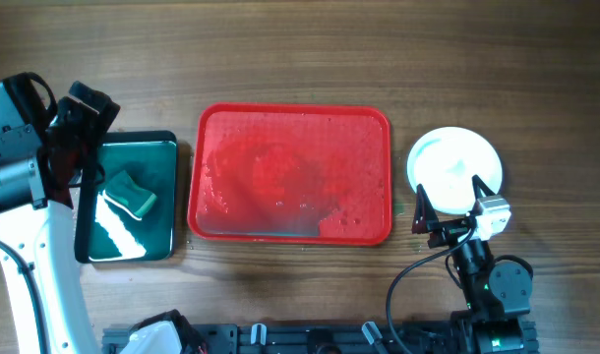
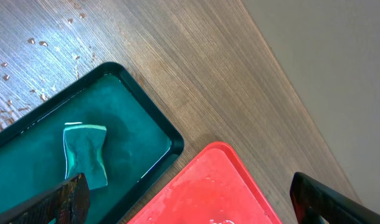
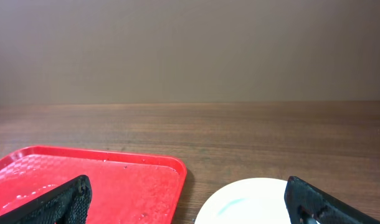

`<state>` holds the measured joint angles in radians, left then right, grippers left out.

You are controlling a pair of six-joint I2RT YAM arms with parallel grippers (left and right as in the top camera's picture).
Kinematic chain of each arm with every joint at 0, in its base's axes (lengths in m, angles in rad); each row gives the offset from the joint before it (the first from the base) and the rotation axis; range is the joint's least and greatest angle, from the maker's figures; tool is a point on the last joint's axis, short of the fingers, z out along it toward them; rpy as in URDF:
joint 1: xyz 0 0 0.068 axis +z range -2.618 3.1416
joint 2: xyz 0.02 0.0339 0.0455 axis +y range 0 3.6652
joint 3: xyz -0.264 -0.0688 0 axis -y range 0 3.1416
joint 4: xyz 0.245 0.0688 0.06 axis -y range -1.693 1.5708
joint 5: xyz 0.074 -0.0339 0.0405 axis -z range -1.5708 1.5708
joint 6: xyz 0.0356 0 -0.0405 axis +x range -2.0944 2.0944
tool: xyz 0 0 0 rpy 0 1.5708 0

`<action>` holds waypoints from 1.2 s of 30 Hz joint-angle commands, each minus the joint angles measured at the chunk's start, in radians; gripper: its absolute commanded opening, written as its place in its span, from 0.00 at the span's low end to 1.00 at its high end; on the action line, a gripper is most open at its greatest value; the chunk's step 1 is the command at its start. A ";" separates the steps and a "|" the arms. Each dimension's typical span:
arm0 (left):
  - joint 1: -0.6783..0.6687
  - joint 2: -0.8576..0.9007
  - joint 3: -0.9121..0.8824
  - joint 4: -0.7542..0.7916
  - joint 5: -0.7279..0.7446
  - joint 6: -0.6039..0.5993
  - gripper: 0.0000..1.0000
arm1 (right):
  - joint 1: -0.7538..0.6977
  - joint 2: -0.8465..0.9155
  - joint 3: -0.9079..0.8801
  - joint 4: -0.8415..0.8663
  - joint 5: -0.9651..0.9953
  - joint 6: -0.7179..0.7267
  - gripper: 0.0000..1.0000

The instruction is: Clean dirty plates on tray and stack at the side

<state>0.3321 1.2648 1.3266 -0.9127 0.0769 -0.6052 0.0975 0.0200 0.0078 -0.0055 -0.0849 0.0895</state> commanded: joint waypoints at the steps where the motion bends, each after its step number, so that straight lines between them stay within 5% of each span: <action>1: -0.002 0.000 0.000 0.002 0.005 -0.009 1.00 | 0.004 -0.015 -0.003 0.008 0.017 0.018 1.00; 10: -0.002 0.000 0.000 0.002 0.000 -0.009 1.00 | 0.004 -0.015 -0.003 0.008 0.017 0.018 1.00; 16: -0.065 -0.054 -0.051 0.078 -0.161 0.051 1.00 | 0.004 -0.015 -0.003 0.008 0.017 0.018 1.00; 19: -0.176 -0.148 -0.219 0.285 -0.157 0.274 1.00 | 0.004 -0.015 -0.003 0.008 0.017 0.018 1.00; 24: -0.236 -0.380 -0.572 0.640 -0.027 0.464 1.00 | 0.004 -0.015 -0.003 0.008 0.017 0.018 1.00; 30: -0.253 -0.663 -0.946 0.843 0.049 0.502 1.00 | 0.004 -0.015 -0.003 0.008 0.017 0.018 1.00; 36: -0.291 -0.983 -1.204 0.879 0.046 0.584 1.00 | 0.004 -0.015 -0.003 0.008 0.017 0.018 1.00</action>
<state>0.0677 0.4210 0.2104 -0.0437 0.1040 -0.1230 0.0975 0.0154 0.0078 -0.0010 -0.0811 0.0929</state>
